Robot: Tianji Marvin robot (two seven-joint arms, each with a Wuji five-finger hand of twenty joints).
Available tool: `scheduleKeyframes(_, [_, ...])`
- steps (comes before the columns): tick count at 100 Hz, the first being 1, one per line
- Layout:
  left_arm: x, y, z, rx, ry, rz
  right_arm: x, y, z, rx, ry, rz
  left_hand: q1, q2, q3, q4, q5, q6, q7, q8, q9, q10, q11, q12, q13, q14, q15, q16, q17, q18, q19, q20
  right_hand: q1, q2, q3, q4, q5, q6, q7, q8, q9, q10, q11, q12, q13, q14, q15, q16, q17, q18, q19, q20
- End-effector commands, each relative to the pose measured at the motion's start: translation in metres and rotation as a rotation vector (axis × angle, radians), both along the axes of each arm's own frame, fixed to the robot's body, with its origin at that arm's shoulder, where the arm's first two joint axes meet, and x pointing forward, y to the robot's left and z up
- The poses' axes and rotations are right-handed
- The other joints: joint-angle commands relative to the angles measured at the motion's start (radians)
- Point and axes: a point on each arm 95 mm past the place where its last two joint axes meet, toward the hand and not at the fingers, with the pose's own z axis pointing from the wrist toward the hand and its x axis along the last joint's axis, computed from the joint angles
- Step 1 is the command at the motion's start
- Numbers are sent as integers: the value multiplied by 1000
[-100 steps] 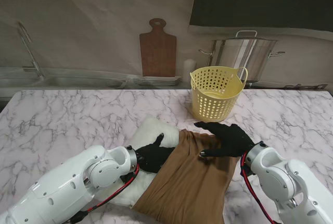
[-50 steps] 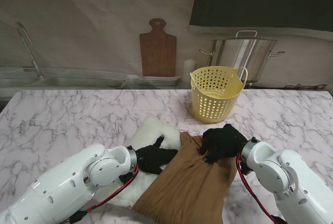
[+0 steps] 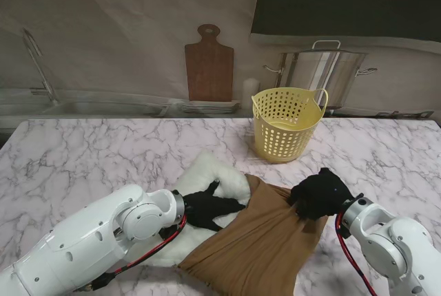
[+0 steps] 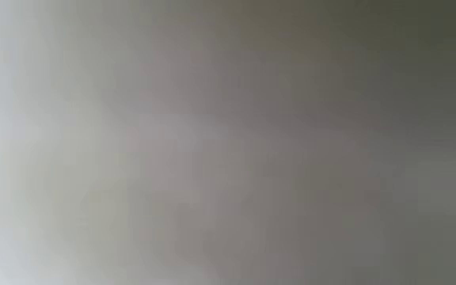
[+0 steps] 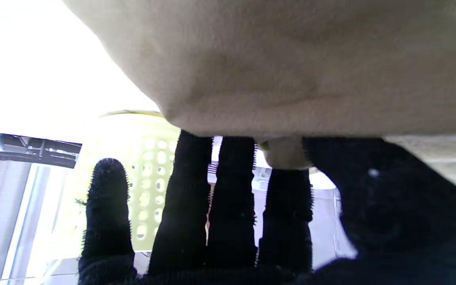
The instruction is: Remove the pillowcase from the pillow and put it in the laundry basket
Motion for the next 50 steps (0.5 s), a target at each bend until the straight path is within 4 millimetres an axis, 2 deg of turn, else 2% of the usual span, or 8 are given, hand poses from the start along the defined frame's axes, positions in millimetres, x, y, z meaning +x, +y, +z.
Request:
scheduleKeyframes(1, [-13,40,-52,152,126,54,-4,-22,-11,-44,25,-60,94,-71,18,21,37,-30,58,10,16,5,41,15,124,209,153,38,10,64,1636,3,69,-87,113,58,234,432,539,165,51,7,51,23,93,24,115,59,30,0,30,-14])
scheduleKeyframes(9, [-13,40,-52,155,130,58,-7,-30,-14,-51,25,-89,94,-69,18,20,38,-31,59,10,17,3,41,15,123,210,153,38,10,65,1635,4,84,-111,139,58,251,471,534,169,68,18,55,26,115,37,120,66,54,0,46,-18])
scheduleKeyframes(20, [-13,42,-53,159,138,61,-12,-40,-18,-40,21,-132,96,-69,18,21,38,-32,59,11,19,3,41,15,123,211,153,38,11,64,1634,4,87,-115,139,52,263,475,519,175,76,29,51,20,122,45,116,70,55,3,46,-25])
scheduleKeyframes(28, [-13,42,-53,157,140,63,-15,-41,-19,-25,11,-148,95,-68,18,20,38,-32,58,11,17,3,40,15,123,210,153,38,11,62,1632,4,32,-40,96,52,229,377,496,197,46,25,36,12,92,37,87,67,18,3,38,-32])
scheduleKeyframes(32, [-13,42,-53,155,140,63,-17,-39,-18,-2,11,-155,95,-66,18,20,39,-33,59,11,19,3,40,16,124,210,153,39,12,63,1632,4,3,46,18,51,186,284,466,206,2,34,25,-15,57,46,53,53,-8,3,30,-27])
scheduleKeyframes(38, [-13,42,-53,154,141,63,-18,-34,-15,37,6,-153,95,-64,18,20,39,-33,59,11,18,4,40,16,123,211,153,39,11,62,1631,5,-4,103,-46,42,155,227,453,221,-37,39,25,-40,27,47,37,43,-25,1,26,-13])
scheduleKeyframes(42, [-13,41,-53,154,141,62,-19,-30,-12,54,4,-153,94,-63,17,20,39,-34,59,11,19,2,40,16,123,210,153,39,12,61,1631,5,-10,173,-137,21,108,147,408,223,-87,49,6,-129,-12,57,2,15,-44,-1,10,5])
scheduleKeyframes(50, [-13,41,-54,148,143,63,-20,-22,-5,98,-6,-146,94,-59,17,20,38,-35,58,12,17,3,39,16,122,209,153,39,11,60,1631,6,-28,246,-242,9,28,113,339,203,-150,58,-34,-177,-52,64,-35,-15,-58,-5,2,17])
